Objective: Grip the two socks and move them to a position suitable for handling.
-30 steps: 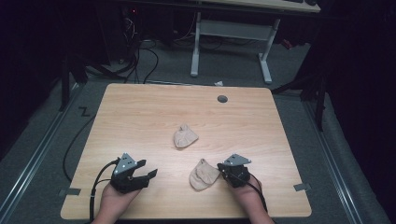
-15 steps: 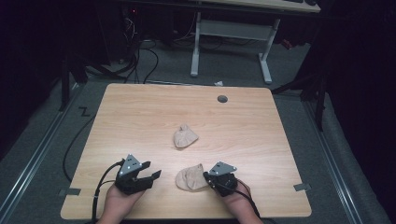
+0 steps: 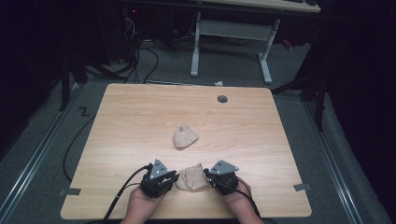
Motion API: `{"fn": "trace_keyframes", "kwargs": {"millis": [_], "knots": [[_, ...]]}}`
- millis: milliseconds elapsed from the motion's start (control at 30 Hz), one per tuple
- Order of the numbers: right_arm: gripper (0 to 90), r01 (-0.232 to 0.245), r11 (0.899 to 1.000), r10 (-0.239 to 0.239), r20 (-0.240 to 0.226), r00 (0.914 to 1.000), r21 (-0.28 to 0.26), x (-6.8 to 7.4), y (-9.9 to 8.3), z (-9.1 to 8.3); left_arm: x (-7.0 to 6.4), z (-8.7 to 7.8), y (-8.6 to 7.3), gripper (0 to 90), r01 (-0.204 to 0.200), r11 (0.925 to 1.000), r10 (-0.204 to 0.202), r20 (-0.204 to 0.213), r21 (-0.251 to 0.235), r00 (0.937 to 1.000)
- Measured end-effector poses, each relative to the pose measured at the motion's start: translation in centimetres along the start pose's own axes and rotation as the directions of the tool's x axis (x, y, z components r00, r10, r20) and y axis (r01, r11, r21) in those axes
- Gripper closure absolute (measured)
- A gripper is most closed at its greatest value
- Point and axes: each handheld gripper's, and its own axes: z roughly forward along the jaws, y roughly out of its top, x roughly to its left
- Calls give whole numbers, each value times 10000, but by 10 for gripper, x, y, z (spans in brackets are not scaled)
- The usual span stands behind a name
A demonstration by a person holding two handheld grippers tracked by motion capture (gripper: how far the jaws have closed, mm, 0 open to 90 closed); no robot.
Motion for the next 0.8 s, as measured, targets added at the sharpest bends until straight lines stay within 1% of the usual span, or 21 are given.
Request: {"fn": "trace_keyframes", "kwargs": {"millis": [33,67,133,200,233,300,333,367,400,433,467,500,567,667,700,733,800], "knots": [[876,106,9996,-106,-7,9999,-259,5,3,-5,-3,4,-1,827,-159,9996,157,67,251,9999],[876,106,9996,-106,-7,9999,-259,5,3,-5,-3,4,-1,835,-159,9996,157,67,251,9999],[868,183,9987,-189,-130,9997,-467,12,6,-8,-3,8,-3,845,-257,9986,258,-6,453,9997],[850,306,9978,-327,-357,9988,-593,20,9,-8,-3,10,-4,859,-326,9973,331,-68,651,9994],[831,408,9969,-449,-607,9971,-668,29,12,-7,-2,12,-6,866,-329,9961,340,-120,817,9993],[804,526,9964,-579,-805,9951,-669,36,13,-5,-1,12,-7,871,-241,9969,248,-84,746,9997],[804,526,9964,-579,-805,9951,-669,36,13,-5,-1,12,-7,873,-241,9969,248,-84,746,9997],[769,533,9967,-595,-1061,9926,-607,42,13,-1,-1,12,-8,874,-238,9971,247,-117,724,9996],[769,533,9967,-595,-1061,9926,-607,42,13,-1,-1,12,-8,874,-238,9971,247,-117,724,9996],[726,632,9969,-681,-1113,9915,-473,46,13,3,-1,12,-9,874,-259,9973,268,-128,688,9996],[726,632,9969,-681,-1113,9915,-473,46,13,3,-1,11,-9,874,-269,9974,278,-118,674,9995],[685,675,9968,-720,-1139,9909,-433,47,13,4,-1,11,-9,874,-243,9975,250,-107,659,9996],[652,696,9967,-742,-1228,9897,-408,49,13,6,-1,11,-9,874,-239,9976,246,-96,645,9997],[638,816,9961,-849,-1118,9901,-345,52,13,8,-1,11,-9,874,-221,9976,227,-81,654,9997],[631,912,9957,-923,-1065,9900,-153,52,13,12,-1,11,-9,874,-205,9976,210,-72,660,9998],[631,912,9957,-923,-1065,9900,-153,52,13,12,-1,11,-9,874,-198,9976,203,-74,662,9998],[649,1034,9946,-1027,-943,9902,28,52,12,17,-1,11,-9,874,-213,9974,217,-53,693,9997]]}}
